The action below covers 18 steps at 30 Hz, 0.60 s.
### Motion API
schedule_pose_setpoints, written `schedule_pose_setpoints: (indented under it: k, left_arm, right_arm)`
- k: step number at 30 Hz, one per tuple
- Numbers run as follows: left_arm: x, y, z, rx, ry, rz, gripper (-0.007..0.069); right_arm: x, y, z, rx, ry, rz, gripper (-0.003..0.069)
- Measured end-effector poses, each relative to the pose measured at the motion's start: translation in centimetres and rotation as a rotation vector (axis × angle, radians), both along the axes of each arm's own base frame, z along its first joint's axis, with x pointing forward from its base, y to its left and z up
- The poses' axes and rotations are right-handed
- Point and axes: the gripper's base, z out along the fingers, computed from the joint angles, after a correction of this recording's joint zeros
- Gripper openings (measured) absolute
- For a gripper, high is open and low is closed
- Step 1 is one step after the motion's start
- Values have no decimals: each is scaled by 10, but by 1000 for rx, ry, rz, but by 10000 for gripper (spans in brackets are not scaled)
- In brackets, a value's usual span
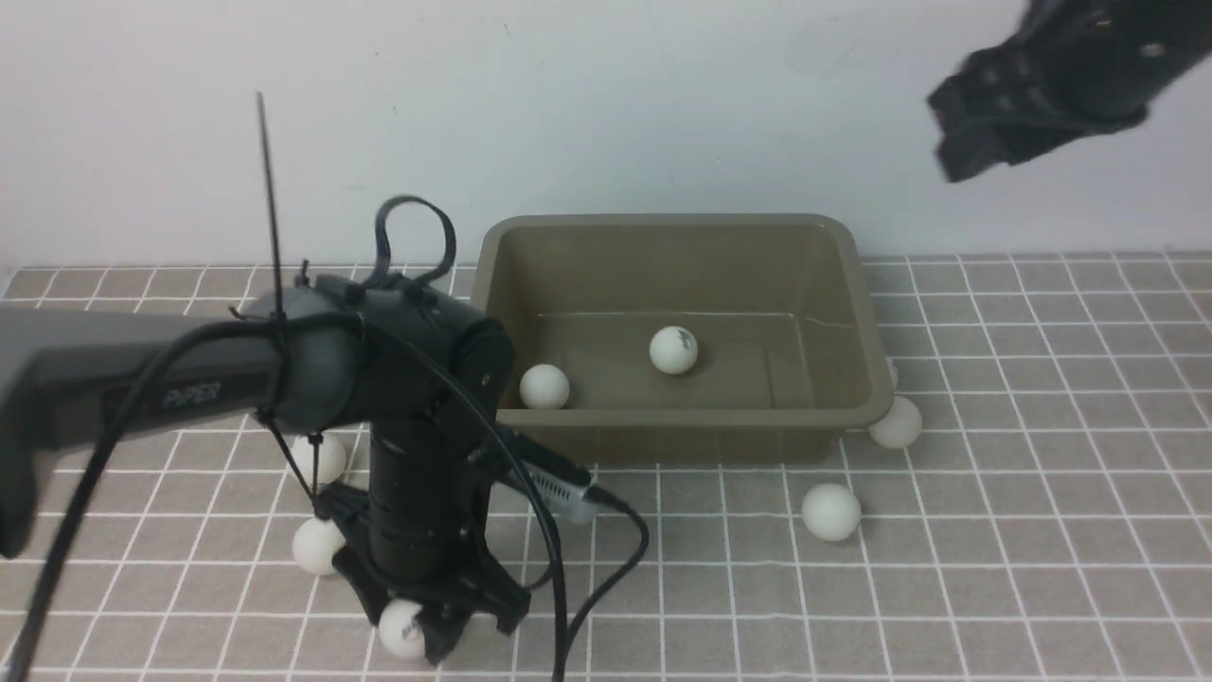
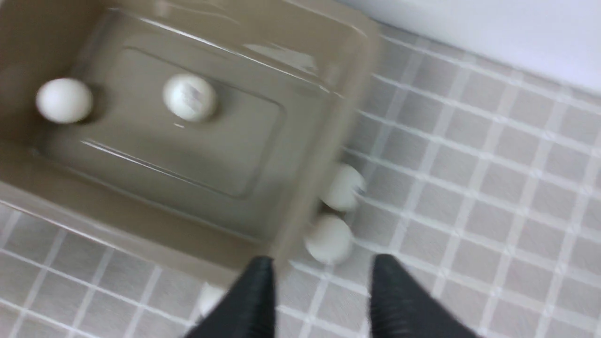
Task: Put the table tennis balls into the box on the grey coffee tablecloth.
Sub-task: 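Reach for and grasp a ping pong ball on the table beside the basket, then drop the ball into the bin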
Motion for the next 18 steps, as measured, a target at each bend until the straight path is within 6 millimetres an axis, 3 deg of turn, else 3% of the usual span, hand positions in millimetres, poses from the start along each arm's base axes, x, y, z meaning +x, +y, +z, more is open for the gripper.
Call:
schedule_pose_setpoints:
  k: [2,4,5,8,9,10,13,14,18]
  left_arm:
    - [7,-2,44,-57,-135,-9,353]
    - [14,-6,87,-132,-267,-9,353]
    - [15,-7,89,-137,-276,-9,353]
    - [28,-14,145,-254,-478,-11,353]
    - [33,-16,155,-282,-527,-10,353]
    - [40,-20,161,-300,-568,-15,353]
    - [53,-25,160,-302,-609,-25,353]
    - [61,-28,156,-297,-617,-29,353]
    - [87,-42,112,-253,-552,-22,370]
  right_arm:
    - [-17,-19,-21,-1,83,-69,109]
    - [-30,-22,-46,20,166,-95,34]
    - [-32,-21,-52,21,187,-94,29]
    - [-47,1,-99,104,237,-44,5]
    - [-50,9,-111,111,236,-16,14]
    - [-52,20,-129,120,227,11,43]
    - [-52,31,-149,125,199,30,108]
    - [-49,37,-161,122,184,41,176]
    - [-33,51,-192,116,157,44,417]
